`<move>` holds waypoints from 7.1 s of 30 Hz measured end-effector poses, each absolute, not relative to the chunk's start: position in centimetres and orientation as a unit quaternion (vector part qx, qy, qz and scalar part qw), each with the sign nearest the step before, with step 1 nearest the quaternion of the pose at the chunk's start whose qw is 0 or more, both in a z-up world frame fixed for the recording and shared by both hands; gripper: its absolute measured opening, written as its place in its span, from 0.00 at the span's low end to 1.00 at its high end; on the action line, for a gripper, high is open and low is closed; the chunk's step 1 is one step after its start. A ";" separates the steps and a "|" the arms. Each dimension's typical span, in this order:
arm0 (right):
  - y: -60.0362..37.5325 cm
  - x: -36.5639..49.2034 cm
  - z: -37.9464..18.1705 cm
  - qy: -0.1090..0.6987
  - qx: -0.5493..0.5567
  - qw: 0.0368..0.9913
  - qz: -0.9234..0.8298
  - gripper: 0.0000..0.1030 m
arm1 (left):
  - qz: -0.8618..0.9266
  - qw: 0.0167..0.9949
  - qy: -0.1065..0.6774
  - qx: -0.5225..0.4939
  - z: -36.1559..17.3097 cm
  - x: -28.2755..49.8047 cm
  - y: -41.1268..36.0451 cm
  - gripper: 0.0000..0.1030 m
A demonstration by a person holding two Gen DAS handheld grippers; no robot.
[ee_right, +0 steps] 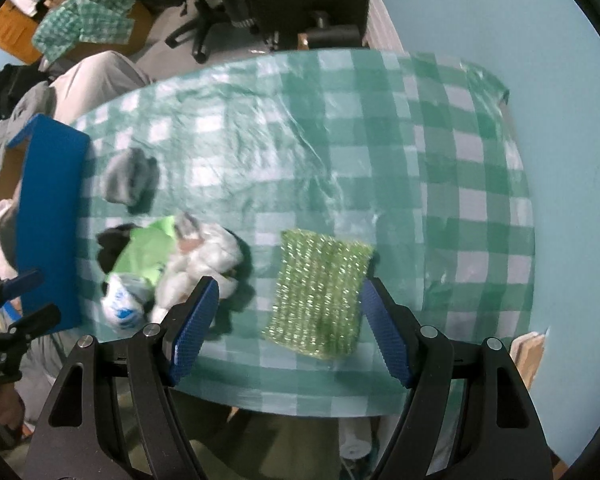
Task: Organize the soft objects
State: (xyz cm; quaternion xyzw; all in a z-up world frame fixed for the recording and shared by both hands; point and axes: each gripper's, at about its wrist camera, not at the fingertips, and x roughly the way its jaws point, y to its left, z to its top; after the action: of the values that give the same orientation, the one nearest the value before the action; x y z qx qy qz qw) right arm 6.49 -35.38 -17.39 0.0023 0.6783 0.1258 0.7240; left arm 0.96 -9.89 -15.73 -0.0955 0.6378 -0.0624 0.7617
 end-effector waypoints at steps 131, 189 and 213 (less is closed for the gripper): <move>-11.8 7.9 -6.3 0.573 -0.053 0.722 0.384 0.15 | 0.035 0.831 0.538 -0.141 -6.9 0.5 6.4 0.42; 3.2 10.4 -9.8 0.596 -0.116 0.680 0.411 0.47 | 0.089 0.816 0.560 -0.107 -10.0 3.3 17.1 0.68; -4.2 8.5 -5.5 0.572 -0.109 0.716 0.385 0.56 | 0.072 0.836 0.536 -0.098 -5.6 0.5 10.9 0.69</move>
State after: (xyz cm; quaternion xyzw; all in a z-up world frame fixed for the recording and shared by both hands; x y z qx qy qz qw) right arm 8.50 -4.23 -5.54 -0.1089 0.5718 0.3853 0.7160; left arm 0.54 10.95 -5.64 -0.0978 0.5358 0.0722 0.8356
